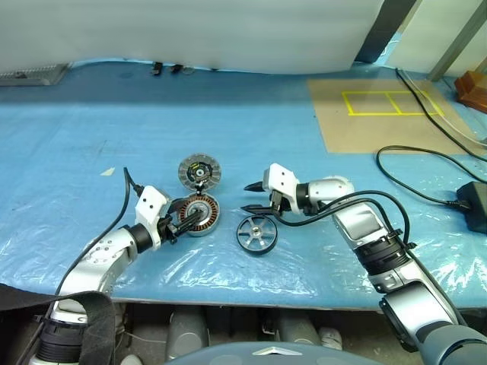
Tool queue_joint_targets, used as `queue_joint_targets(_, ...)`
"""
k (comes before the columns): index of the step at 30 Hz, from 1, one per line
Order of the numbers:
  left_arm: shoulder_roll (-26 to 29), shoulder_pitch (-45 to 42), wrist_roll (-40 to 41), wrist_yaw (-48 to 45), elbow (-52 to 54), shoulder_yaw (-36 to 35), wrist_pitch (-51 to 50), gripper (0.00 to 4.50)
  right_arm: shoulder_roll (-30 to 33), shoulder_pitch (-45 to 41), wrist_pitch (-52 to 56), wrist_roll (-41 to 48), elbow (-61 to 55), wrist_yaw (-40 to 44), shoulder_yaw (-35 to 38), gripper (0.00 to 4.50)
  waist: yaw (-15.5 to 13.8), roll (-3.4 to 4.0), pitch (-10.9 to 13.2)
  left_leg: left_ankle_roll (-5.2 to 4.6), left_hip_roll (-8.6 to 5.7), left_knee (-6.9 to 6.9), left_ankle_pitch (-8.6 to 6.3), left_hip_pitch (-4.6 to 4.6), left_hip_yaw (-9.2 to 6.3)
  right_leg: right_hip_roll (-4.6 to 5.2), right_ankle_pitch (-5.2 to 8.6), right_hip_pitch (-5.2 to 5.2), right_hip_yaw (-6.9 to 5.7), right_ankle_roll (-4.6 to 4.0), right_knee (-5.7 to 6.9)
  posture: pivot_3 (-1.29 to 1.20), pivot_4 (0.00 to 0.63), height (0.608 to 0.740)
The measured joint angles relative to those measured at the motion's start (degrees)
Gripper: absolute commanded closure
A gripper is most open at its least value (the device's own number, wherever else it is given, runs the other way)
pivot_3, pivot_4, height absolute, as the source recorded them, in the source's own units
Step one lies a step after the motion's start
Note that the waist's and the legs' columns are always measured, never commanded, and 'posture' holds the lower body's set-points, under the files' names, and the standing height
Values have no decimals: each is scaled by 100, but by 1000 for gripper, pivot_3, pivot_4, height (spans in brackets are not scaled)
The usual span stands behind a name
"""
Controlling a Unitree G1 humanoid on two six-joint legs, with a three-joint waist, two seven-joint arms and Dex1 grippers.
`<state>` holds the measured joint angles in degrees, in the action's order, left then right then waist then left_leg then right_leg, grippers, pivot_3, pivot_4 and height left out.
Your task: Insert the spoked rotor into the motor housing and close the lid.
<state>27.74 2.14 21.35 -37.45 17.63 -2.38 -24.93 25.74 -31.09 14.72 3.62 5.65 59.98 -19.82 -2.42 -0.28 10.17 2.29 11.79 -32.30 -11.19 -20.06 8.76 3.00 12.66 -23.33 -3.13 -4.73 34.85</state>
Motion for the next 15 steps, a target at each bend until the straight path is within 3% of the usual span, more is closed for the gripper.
queue_joint_targets(6, -49, 33, 5, 141, 0, -55, 7, 4491, -6, 0, -53, -12, 14, 50, 0, 2009, -3, 0, 0, 0, 0, -1, 0, 0, 0, 0, 0, 0, 0, 0, 0, 0, 150, 740)
queue_joint_targets(15, -55, -161, -397, 479, -132, -3, 58, 4491, -20, 0, -60, -23, 24, 52, 0, 2009, -2, 0, 0, -1, -1, -1, 1, 0, -2, 0, 0, 0, 0, 0, 0, 0, 150, 740)
